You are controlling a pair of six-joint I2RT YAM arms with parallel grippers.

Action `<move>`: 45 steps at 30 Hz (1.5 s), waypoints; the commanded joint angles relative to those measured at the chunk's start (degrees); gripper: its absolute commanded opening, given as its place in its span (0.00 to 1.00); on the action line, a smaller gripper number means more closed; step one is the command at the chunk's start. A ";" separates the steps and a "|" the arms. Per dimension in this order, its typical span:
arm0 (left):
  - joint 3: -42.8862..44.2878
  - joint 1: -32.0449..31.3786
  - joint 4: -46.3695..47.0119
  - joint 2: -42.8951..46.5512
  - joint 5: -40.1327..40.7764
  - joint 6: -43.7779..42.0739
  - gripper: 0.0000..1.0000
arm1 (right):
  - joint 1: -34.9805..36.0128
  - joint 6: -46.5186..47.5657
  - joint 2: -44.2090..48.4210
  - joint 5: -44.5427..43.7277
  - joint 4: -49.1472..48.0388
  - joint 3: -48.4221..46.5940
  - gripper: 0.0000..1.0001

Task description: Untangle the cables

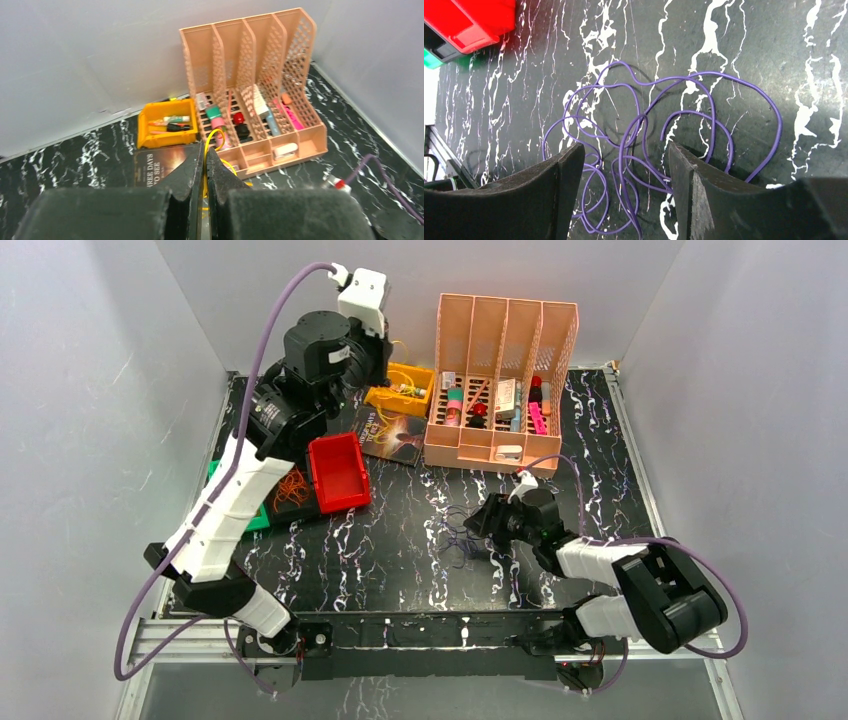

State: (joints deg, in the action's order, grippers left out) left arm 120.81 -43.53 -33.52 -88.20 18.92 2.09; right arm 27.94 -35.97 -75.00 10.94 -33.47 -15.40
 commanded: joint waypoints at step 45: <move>-3.64 24.55 -7.55 7.47 36.57 -5.57 0.00 | 0.34 11.33 16.49 -4.94 29.00 -17.52 0.75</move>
State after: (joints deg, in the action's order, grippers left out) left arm 117.01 -23.66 -42.65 -81.69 53.76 -1.50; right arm 28.03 -24.64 -58.41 4.71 -3.51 -29.50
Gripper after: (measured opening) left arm 0.010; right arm 0.752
